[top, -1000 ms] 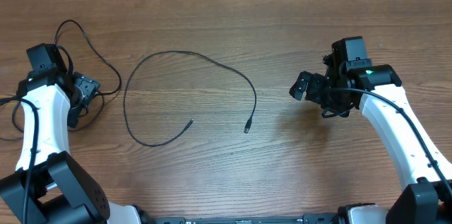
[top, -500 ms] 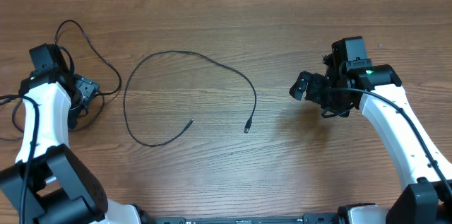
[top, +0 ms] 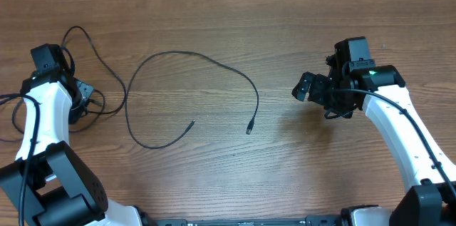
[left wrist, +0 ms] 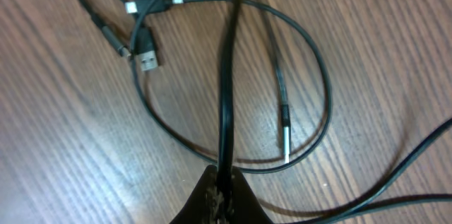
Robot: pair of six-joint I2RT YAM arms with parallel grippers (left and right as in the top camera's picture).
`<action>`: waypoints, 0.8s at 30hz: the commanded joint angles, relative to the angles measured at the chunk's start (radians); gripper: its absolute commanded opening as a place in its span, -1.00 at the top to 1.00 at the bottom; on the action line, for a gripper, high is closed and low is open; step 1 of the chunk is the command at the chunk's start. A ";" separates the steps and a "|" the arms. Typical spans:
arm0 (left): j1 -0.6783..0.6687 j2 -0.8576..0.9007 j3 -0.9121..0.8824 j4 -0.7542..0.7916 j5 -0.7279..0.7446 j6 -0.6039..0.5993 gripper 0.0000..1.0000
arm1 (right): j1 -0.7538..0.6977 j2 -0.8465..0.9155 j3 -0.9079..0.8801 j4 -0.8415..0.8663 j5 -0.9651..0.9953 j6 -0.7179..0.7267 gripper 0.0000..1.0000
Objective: Untangle cables
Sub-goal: 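Move the left gripper right toward the loose center black cable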
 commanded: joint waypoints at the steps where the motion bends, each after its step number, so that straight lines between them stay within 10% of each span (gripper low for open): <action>1: 0.011 -0.029 0.085 -0.020 -0.046 0.034 0.92 | -0.002 -0.025 0.013 0.002 -0.005 -0.001 -1.00; 14: 0.162 -0.076 0.438 -0.084 -0.045 0.155 0.88 | -0.002 -0.025 0.013 0.000 -0.005 -0.001 -1.00; 16: 0.179 -0.075 0.438 -0.092 -0.030 0.154 0.51 | -0.002 -0.025 0.013 -0.002 -0.005 -0.001 -1.00; 20: 0.185 -0.074 0.437 -0.134 0.029 0.154 -0.96 | -0.002 -0.025 0.013 0.001 -0.005 -0.001 -1.00; 24: 0.181 -0.074 0.437 -0.148 0.128 0.155 -0.99 | -0.002 -0.025 0.013 0.000 -0.005 -0.001 -1.00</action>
